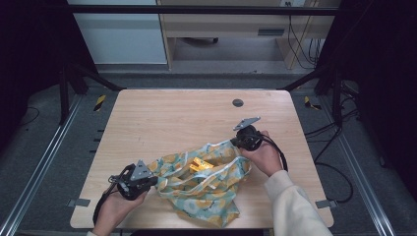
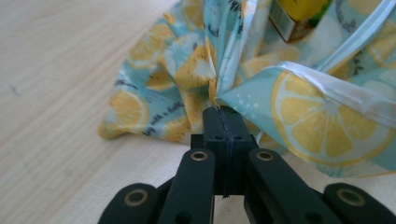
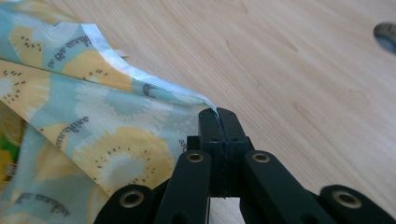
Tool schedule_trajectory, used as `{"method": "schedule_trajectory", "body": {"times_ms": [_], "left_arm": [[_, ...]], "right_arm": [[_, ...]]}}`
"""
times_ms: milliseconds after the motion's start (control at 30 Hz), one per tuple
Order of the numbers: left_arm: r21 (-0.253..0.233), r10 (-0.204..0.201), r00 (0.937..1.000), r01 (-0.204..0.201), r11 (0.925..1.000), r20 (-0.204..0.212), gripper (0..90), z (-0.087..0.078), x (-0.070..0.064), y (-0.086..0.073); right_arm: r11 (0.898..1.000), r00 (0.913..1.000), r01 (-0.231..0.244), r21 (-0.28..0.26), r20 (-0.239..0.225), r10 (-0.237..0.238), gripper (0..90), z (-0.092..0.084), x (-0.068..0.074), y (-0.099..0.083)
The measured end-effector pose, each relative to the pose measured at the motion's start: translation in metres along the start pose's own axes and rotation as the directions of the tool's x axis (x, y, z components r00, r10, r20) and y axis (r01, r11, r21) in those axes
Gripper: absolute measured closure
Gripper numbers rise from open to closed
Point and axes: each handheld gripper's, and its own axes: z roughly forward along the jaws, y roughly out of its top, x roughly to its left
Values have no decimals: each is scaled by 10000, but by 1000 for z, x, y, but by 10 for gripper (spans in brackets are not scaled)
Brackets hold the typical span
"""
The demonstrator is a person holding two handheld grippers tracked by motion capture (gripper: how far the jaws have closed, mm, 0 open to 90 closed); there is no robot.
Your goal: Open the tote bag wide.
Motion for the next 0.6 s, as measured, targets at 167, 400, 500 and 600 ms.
{"method": "schedule_trajectory", "body": {"times_ms": [167, 400, 500, 600], "left_arm": [[460, 350, 9992, -359, 9983, 203, 900, 6, -10, -2], [447, 734, 9966, -750, 9962, 381, 900, 5, -23, -1], [231, 768, 9962, -778, 9967, 407, 900, 2, -25, 1], [45, 689, 9971, -691, 9976, 329, 900, -1, -25, 1]], "right_arm": [[9983, 9998, 182, 558, 108, -188, 900, 14, -2, -12], [9997, 10000, 45, -250, -86, -47, 677, -2, 5, -11], [9958, 9997, 139, -904, 200, -122, 555, -26, 12, -2], [9881, 9988, 310, -1507, 433, -247, 454, -50, 25, 5]]}}
